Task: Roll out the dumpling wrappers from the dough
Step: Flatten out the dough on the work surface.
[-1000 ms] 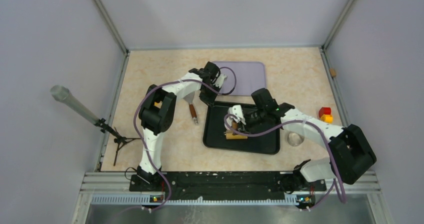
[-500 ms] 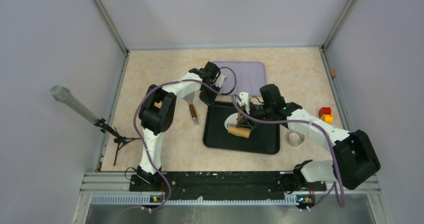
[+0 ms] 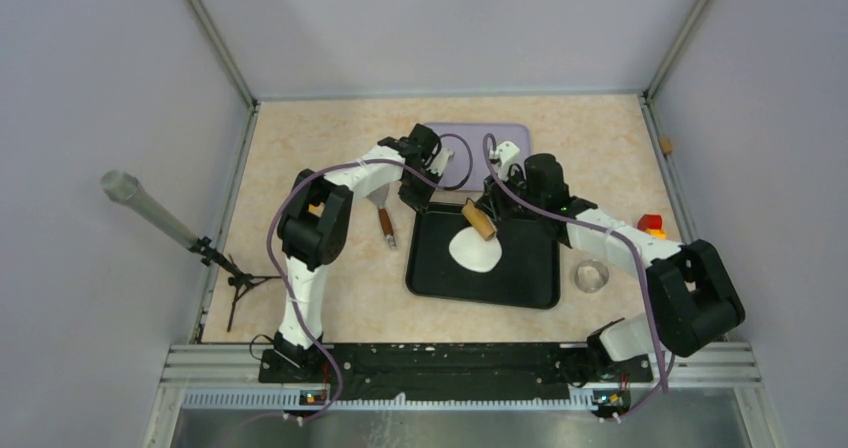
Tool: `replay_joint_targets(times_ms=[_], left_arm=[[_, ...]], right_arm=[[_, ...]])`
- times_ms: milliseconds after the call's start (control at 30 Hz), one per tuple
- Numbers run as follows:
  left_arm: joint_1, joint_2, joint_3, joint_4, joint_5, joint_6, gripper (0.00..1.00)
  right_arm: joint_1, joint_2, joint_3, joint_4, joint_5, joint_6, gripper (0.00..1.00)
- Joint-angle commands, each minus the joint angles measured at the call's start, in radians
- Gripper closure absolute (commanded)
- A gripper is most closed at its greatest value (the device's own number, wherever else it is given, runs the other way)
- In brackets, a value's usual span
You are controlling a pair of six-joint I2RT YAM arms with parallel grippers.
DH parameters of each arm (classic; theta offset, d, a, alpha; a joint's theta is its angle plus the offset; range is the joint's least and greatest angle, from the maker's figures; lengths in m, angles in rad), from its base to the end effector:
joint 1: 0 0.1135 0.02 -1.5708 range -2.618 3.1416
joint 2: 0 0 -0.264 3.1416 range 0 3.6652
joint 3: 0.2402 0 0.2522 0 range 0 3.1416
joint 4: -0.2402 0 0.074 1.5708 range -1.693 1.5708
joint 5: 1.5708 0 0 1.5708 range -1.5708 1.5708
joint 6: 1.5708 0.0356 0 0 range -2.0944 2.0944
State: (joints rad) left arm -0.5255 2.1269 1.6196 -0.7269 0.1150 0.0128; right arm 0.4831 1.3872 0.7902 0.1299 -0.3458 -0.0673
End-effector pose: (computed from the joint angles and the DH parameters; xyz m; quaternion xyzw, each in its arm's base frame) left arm 0.3775 -0.2236 0.1679 0.2710 0.9462 -0.0972 0.1474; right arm 0.2637 0.1519 0.2366 -0.3147 0.7828 0.2499 0.4751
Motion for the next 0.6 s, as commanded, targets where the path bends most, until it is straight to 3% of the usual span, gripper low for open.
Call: replay_joint_targets(times_ms=[0, 267, 567], left_arm=[[0.020, 0.014, -0.031, 0.052, -0.143, 0.003, 1.00], [0.020, 0.014, -0.032, 0.053, -0.146, 0.000, 1.00], [0.021, 0.013, -0.035, 0.054, -0.155, -0.005, 1.00]], right_arm=[[0.002, 0.038, 0.059, -0.031, 0.069, 0.135, 1.00], [0.018, 0.025, 0.017, -0.072, 0.113, 0.189, 1.00], [0.081, 0.113, 0.025, -0.126, 0.135, 0.190, 1.00]])
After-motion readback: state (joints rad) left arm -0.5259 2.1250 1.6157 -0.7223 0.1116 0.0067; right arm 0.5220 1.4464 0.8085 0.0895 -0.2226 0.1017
